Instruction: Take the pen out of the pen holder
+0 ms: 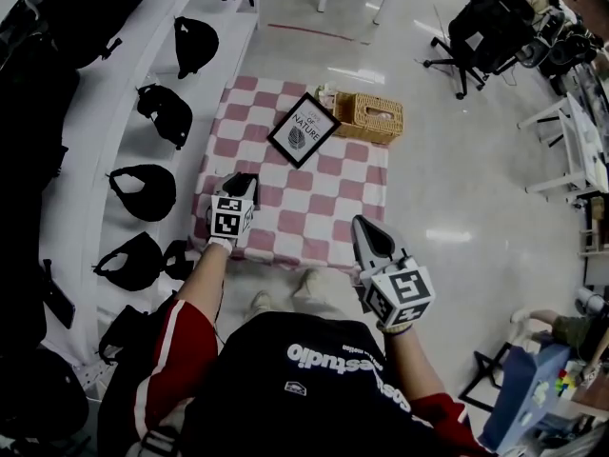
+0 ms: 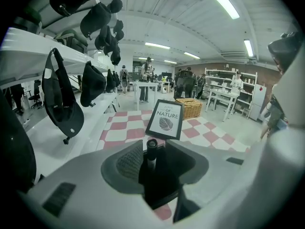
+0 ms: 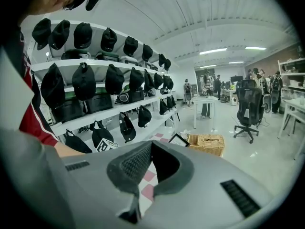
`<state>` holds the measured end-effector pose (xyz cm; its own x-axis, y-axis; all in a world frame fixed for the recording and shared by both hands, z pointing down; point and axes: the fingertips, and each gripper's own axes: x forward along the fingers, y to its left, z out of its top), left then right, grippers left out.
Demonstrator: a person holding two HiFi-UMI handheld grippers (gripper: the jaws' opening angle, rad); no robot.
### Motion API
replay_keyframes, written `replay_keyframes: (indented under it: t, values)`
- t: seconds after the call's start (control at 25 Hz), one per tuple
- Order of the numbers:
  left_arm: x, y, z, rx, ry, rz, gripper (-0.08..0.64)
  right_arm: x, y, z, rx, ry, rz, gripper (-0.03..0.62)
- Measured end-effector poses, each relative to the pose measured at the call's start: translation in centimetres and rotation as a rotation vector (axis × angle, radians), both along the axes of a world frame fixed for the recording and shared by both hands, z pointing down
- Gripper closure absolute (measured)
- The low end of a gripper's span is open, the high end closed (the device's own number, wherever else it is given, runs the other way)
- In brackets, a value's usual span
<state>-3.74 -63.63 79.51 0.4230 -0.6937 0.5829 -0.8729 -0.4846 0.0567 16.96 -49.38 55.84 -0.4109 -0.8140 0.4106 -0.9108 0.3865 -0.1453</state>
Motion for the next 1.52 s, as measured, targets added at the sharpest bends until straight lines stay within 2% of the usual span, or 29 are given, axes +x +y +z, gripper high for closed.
replay_keyframes:
  t: [0.2,0.32,0.88,1.52]
  values:
    - [-0.2,-0.3,0.7,-0.020,-0.051,-0.015,0.424,0.6,0.2,0.2,-0.008,0.001,0.024,0.591]
    - [-0.5,-0.3,0.8,-0.023,-0.081,-0.024,0.486,0.8,0.5,0.2,-0.007,0.004,0.034,0.589]
    - [-0.3,0.1,-0.5,0.006,-0.081,-0.001,0.494,0.9,1.7,-0.5,0.009,-0.001,0.057,0.589]
    - [-1.4,1.9,-4.9,0.061,0.010,-0.070,0.494,0.1,3.7,-1.8,0.039,-0.012,0.041,0.590]
